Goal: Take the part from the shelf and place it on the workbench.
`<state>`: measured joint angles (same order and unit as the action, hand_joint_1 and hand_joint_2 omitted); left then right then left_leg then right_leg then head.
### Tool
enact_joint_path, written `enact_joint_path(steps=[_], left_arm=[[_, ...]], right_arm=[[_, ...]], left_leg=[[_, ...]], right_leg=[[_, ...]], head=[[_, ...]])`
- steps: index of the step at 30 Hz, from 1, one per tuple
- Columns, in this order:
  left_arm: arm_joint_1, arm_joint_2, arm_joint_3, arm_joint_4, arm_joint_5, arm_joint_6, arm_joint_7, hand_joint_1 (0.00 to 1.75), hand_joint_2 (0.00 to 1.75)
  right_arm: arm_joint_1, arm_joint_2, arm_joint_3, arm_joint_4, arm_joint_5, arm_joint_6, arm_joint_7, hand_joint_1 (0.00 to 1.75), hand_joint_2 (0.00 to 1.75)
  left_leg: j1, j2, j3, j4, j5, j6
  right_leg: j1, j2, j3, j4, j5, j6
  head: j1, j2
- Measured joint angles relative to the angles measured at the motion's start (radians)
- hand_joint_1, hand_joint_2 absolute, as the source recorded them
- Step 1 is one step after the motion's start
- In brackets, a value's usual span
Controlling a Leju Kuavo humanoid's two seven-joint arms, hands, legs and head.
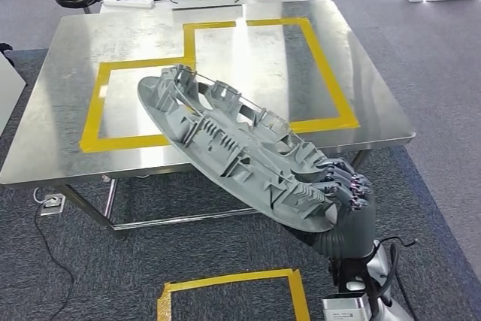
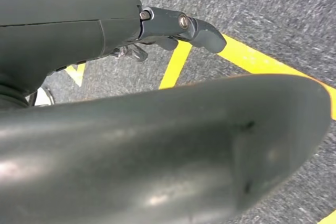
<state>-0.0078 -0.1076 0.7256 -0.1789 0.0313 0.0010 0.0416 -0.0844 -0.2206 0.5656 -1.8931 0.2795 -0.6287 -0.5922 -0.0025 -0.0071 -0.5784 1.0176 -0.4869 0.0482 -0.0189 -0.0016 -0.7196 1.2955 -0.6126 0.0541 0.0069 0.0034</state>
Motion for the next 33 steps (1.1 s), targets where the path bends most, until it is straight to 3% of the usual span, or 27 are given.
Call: enact_joint_path(steps=[1,3,5,7,10,12,14,15,16,19,21,25,27,29,30,31,32,33], left_arm=[[0.001,-0.001,0.0,0.0,0.0,0.0,0.0,0.0,0.0],[0.002,-0.002,0.0,0.0,0.0,0.0,0.0,0.0,0.0],[0.001,-0.002,0.0,0.0,0.0,0.0,0.0,0.0,0.0],[-0.001,-0.002,0.0,0.0,0.0,-0.001,0.001,0.0,0.0],[-0.002,0.001,0.0,0.0,-0.001,-0.001,0.001,0.0,0.0],[-0.002,0.001,0.0,0.0,-0.001,-0.001,0.002,0.0,0.0],[-0.001,0.0,0.0,0.0,-0.002,-0.002,0.002,0.0,0.0],[0.0,0.0,0.0,0.0,-0.002,-0.002,0.002,0.0,0.0],[0.002,0.001,0.0,0.0,-0.002,-0.002,0.002,0.0,0.0],[0.003,0.001,0.0,0.0,-0.002,-0.002,0.002,0.0,0.0],[0.001,0.0,0.0,0.0,-0.002,-0.002,0.002,0.0,0.0],[0.003,0.0,0.0,0.0,-0.002,-0.002,0.003,0.0,0.0],[0.003,0.0,0.0,0.0,-0.002,0.0,0.003,0.0,0.0],[0.001,0.001,0.0,0.0,-0.003,0.001,0.003,0.0,0.0],[0.001,0.001,0.0,0.0,-0.003,0.001,0.003,0.0,0.0],[0.002,0.0,0.0,0.0,-0.003,0.001,0.003,0.0,0.0],[0.002,0.0,0.0,0.0,-0.003,0.001,0.003,0.0,0.0],[0.002,0.0,0.0,0.0,-0.003,0.001,0.003,0.0,0.0]], right_arm=[[0.001,0.0,0.0,0.0,0.0,0.0,0.0,1.75,1.75],[0.001,-0.001,0.0,0.0,0.0,0.0,0.0,1.75,1.75],[-0.001,-0.001,0.0,0.0,0.0,0.0,0.0,1.75,1.75],[-0.002,-0.001,0.0,0.0,0.0,0.0,0.0,1.75,1.75],[-0.002,-0.001,0.0,0.0,0.001,0.0,0.001,1.75,1.75],[-0.002,-0.001,0.001,0.0,0.001,0.0,0.0,1.75,1.75],[-0.002,-0.001,0.002,0.0,0.001,0.0,0.0,1.75,1.75],[-0.001,-0.001,0.002,0.0,0.001,0.0,0.0,1.75,1.75],[-0.001,-0.001,0.002,0.0,0.001,0.0,0.0,1.75,1.75],[-0.001,-0.002,0.003,0.0,0.001,0.0,0.0,1.75,1.75],[-0.002,-0.002,0.003,0.0,0.001,0.0,0.0,1.75,1.75],[-0.002,-0.002,0.003,0.0,0.002,-0.001,0.0,1.75,1.75],[-0.003,-0.002,0.004,0.0,0.004,0.0,0.0,1.75,1.75],[-0.003,-0.001,0.005,0.0,0.006,0.0,0.0,1.75,1.75],[-0.002,-0.001,0.006,0.0,0.006,0.0,0.0,1.75,1.75],[-0.001,-0.002,0.007,0.001,0.006,0.0,0.0,1.75,1.75],[-0.001,-0.002,0.008,0.001,0.006,0.0,0.001,1.75,1.75],[-0.001,-0.002,0.008,0.001,0.006,0.0,0.001,1.75,1.75]], left_leg=[[-0.003,-0.001,0.003,0.0,-0.002,0.001],[-0.006,-0.002,0.013,0.001,-0.009,0.001],[-0.01,-0.003,0.015,0.003,-0.015,-0.004],[-0.011,-0.003,0.013,0.003,-0.017,-0.013],[-0.009,-0.001,0.008,0.022,-0.035,-0.03],[-0.003,0.0,-0.038,0.118,-0.082,-0.043],[0.007,0.0,-0.106,0.245,-0.124,-0.053],[0.01,0.0,-0.126,0.276,-0.122,-0.057],[0.013,0.0,-0.13,0.27,-0.101,-0.06],[0.018,0.001,-0.064,0.098,0.011,-0.064],[0.015,0.001,-0.031,0.022,0.026,-0.056],[0.013,0.0,-0.023,0.009,0.012,-0.027],[0.014,0.0,-0.015,0.004,0.009,-0.013],[0.009,0.0,-0.009,0.005,0.002,-0.004],[0.006,0.0,-0.005,0.005,-0.001,-0.001],[0.003,-0.001,0.001,0.005,-0.005,0.002],[-0.001,-0.002,0.008,0.005,-0.01,0.003],[-0.003,-0.003,0.016,0.005,-0.015,0.003]], right_leg=[[0.001,0.0,0.003,-0.018,0.025,-0.003],[0.006,0.0,0.053,-0.137,0.099,-0.016],[0.011,0.0,0.107,-0.242,0.134,-0.027],[0.015,0.0,0.125,-0.27,0.13,-0.032],[0.008,0.0,0.138,-0.287,0.131,-0.041],[0.004,-0.004,0.15,-0.296,0.129,-0.047],[0.003,-0.005,0.158,-0.297,0.124,-0.049],[0.002,-0.005,0.162,-0.297,0.12,-0.048],[0.001,-0.004,0.167,-0.296,0.116,-0.046],[-0.003,-0.001,0.185,-0.294,0.101,-0.032],[-0.002,0.0,0.187,-0.293,0.094,-0.019],[-0.003,0.0,0.179,-0.285,0.081,0.005],[-0.003,0.0,0.133,-0.197,0.039,0.009],[-0.001,0.0,0.05,-0.051,-0.01,0.009],[-0.001,0.0,0.016,0.0,-0.016,0.007],[0.001,0.0,-0.002,0.014,-0.003,0.004],[0.003,0.0,0.002,-0.014,0.03,-0.001],[0.006,0.0,0.025,-0.078,0.077,-0.009]], head=[[0.0,0.0],[0.001,0.0],[0.0,0.0],[-0.002,0.0],[-0.007,0.0],[-0.014,0.0],[-0.019,0.0],[-0.019,0.0],[-0.019,0.0],[-0.022,0.0],[-0.025,0.0],[-0.019,0.0],[-0.011,0.0],[-0.003,0.0],[-0.001,0.0],[0.0,0.0],[0.0,0.0],[0.001,0.0]])
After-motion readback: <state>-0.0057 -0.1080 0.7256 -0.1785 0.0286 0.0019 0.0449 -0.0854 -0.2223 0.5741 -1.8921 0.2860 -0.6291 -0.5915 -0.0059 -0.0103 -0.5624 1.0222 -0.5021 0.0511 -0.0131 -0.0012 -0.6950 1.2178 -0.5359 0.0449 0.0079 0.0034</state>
